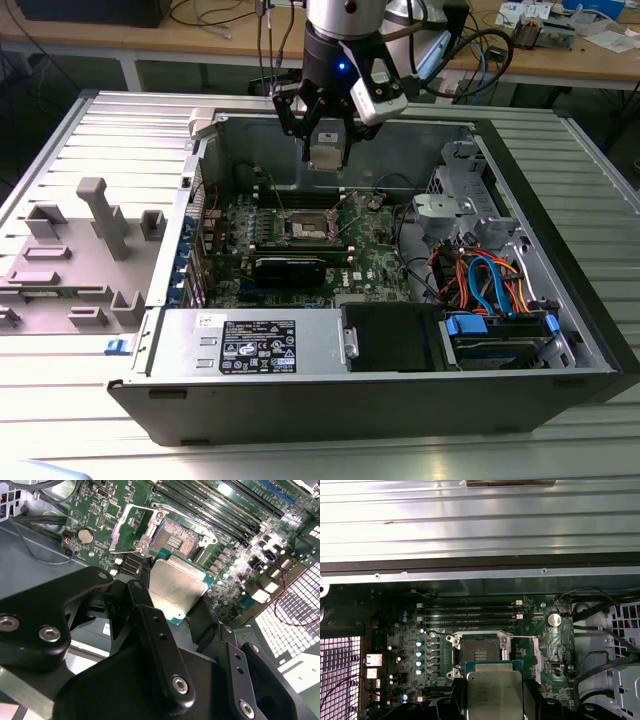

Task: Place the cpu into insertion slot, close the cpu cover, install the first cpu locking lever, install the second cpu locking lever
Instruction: 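Place the cpu into insertion slot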

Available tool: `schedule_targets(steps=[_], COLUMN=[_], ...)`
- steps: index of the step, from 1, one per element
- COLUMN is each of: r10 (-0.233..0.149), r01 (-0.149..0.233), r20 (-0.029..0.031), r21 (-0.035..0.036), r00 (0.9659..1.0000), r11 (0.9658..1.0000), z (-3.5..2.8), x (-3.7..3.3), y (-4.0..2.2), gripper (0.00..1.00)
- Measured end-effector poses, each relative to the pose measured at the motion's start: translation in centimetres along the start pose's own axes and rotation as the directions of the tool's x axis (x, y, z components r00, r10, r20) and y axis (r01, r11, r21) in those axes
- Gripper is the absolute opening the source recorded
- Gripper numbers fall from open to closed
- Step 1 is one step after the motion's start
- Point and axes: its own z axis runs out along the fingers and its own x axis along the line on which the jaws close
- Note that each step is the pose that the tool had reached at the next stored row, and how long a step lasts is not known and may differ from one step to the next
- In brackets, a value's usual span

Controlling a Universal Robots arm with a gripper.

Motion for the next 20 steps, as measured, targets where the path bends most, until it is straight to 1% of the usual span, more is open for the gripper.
schedule_targets(steps=[10,20], r10=[0.001,0.001], r01=[-0.001,-0.001], r20=[0.0001,0.0002], r21=[0.0022,0.0021], r00=[1.0,1.0], r11=[1.0,1.0], z=[0.4,0.45], x=[-0.01,-0.01], y=[-0.06,-0.06], gripper=[0.55,0.55])
